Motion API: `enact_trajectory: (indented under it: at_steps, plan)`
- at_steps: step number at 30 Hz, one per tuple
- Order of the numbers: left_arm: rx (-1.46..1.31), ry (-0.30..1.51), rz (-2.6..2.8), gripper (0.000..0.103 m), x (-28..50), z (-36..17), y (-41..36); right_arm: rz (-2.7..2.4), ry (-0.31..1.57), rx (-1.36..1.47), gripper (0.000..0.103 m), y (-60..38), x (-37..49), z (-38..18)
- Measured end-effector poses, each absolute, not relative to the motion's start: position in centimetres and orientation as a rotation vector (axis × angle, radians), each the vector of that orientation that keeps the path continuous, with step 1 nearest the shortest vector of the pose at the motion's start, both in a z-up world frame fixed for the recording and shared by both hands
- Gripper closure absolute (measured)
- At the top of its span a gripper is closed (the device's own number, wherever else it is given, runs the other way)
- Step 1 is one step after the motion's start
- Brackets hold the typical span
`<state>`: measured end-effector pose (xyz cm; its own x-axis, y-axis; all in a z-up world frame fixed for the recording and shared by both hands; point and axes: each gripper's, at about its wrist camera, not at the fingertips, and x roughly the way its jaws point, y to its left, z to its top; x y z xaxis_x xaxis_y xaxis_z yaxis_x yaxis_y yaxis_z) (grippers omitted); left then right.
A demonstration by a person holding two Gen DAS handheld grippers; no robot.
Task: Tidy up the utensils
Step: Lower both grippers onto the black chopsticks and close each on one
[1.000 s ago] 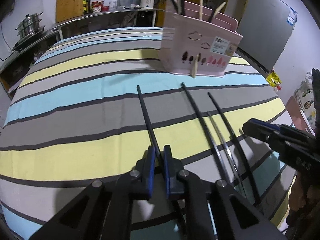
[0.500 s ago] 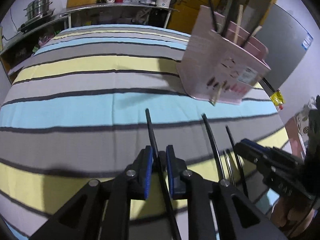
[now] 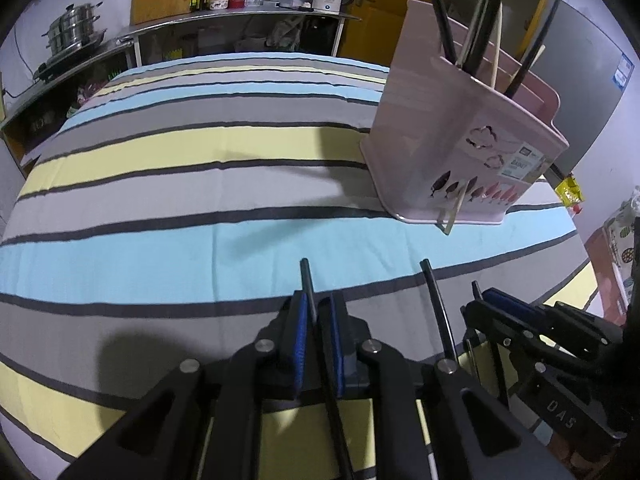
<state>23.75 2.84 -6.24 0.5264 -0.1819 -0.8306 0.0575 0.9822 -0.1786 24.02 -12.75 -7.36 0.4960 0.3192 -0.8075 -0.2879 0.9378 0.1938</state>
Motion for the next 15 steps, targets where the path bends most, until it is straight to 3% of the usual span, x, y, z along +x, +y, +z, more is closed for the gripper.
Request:
enact_trajectory:
  at_steps: [2,15]
  plan:
    - [-0.131,1.009,-0.146,0.096,24.0,-6.2,2.9,0.357,0.987,0.025,0.097,-12.8,24.3,-7.4]
    - [-0.149,0.963,-0.204,0.097,23.1,-2.8,2.6,0.392,0.927,0.075,0.098,-14.7,23.1,-3.8]
